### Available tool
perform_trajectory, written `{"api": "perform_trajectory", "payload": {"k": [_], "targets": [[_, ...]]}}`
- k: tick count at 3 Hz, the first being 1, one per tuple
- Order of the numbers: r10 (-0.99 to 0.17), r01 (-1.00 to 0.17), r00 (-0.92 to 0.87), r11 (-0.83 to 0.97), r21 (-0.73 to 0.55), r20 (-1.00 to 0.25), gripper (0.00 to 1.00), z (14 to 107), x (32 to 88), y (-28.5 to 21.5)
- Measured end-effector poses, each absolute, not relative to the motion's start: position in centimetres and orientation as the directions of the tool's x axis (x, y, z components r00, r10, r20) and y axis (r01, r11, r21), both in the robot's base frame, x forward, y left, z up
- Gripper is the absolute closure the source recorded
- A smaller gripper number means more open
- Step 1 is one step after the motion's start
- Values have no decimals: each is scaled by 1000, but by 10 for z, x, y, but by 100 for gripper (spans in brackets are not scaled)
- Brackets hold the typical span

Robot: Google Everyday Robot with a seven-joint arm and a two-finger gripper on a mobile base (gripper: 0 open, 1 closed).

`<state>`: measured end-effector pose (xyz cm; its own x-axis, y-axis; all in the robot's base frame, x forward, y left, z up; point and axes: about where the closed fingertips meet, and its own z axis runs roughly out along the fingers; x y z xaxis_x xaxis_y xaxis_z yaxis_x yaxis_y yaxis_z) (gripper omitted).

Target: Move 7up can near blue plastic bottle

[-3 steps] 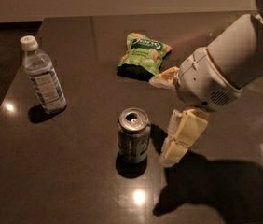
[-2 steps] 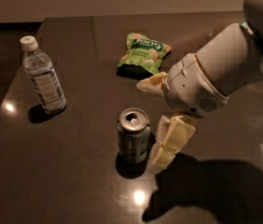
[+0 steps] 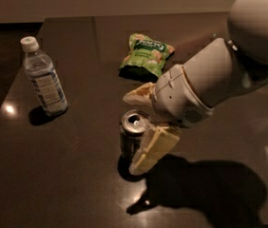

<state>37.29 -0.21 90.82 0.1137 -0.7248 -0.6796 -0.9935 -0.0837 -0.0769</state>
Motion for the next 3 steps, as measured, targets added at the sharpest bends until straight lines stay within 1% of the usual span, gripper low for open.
{"api": "perform_trajectory", "payload": {"k": [1,3], "targets": [[-724,-992,122,-77,-97,-679,34,905,379,0],[-728,-990,127,-56,-127,-674,81,921,394,6]]}}
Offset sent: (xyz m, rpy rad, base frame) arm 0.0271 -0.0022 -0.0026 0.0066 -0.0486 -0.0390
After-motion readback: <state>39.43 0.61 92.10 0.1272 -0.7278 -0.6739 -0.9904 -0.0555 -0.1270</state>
